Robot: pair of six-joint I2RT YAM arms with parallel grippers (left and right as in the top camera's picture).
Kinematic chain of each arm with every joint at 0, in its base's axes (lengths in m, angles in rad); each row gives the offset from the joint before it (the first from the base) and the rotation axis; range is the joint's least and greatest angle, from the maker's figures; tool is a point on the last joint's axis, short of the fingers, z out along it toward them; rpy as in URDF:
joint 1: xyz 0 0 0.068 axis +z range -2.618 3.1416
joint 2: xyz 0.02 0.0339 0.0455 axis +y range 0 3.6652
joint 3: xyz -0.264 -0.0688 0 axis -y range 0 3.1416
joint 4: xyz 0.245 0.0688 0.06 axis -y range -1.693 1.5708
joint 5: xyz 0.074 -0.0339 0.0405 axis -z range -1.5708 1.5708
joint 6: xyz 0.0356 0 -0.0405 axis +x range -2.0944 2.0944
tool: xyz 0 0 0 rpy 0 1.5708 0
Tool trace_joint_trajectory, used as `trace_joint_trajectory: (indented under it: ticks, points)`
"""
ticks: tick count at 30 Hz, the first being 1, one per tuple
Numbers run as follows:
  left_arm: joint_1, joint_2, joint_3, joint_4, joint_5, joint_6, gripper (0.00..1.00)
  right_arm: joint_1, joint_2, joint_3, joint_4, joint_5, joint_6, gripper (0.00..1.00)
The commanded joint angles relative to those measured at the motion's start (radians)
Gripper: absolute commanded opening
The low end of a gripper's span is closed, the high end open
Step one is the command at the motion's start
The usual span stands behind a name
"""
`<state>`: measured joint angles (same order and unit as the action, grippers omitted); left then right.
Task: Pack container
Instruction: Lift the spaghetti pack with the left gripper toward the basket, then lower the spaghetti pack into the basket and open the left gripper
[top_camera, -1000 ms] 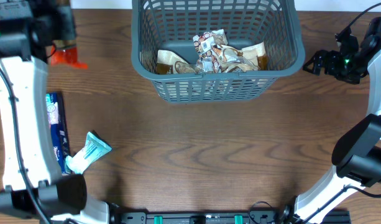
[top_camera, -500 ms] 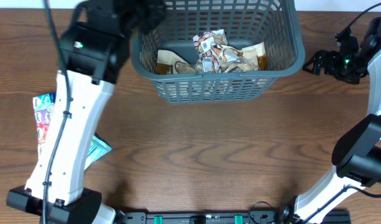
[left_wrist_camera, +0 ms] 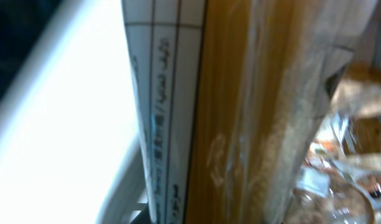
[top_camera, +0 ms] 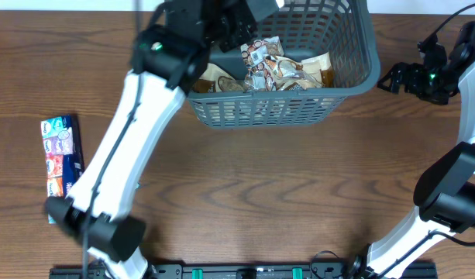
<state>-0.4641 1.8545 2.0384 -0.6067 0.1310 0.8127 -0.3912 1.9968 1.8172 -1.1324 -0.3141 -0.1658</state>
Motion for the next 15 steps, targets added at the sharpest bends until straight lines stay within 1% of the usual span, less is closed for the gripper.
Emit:
trace_joint_trajectory:
  ticks: [1,7,14,15]
  points:
    - [0.011,0.070,0.028,0.000,0.008,-0.005,0.06,0.011,-0.005,-0.003,-0.002,-0.008,-0.015,0.98]
    - [0.014,0.192,0.028,-0.082,0.008,-0.002,0.06,0.011,-0.005,-0.003,-0.002,-0.008,-0.015,0.97]
    - [0.014,0.277,0.028,-0.179,0.008,-0.002,0.06,0.011,-0.005,-0.003,-0.002,-0.008,-0.015,0.97]
    - [0.014,0.278,0.028,-0.186,0.008,-0.002,0.09,0.011,-0.005,-0.003,-0.002,-0.008,-0.015,0.97]
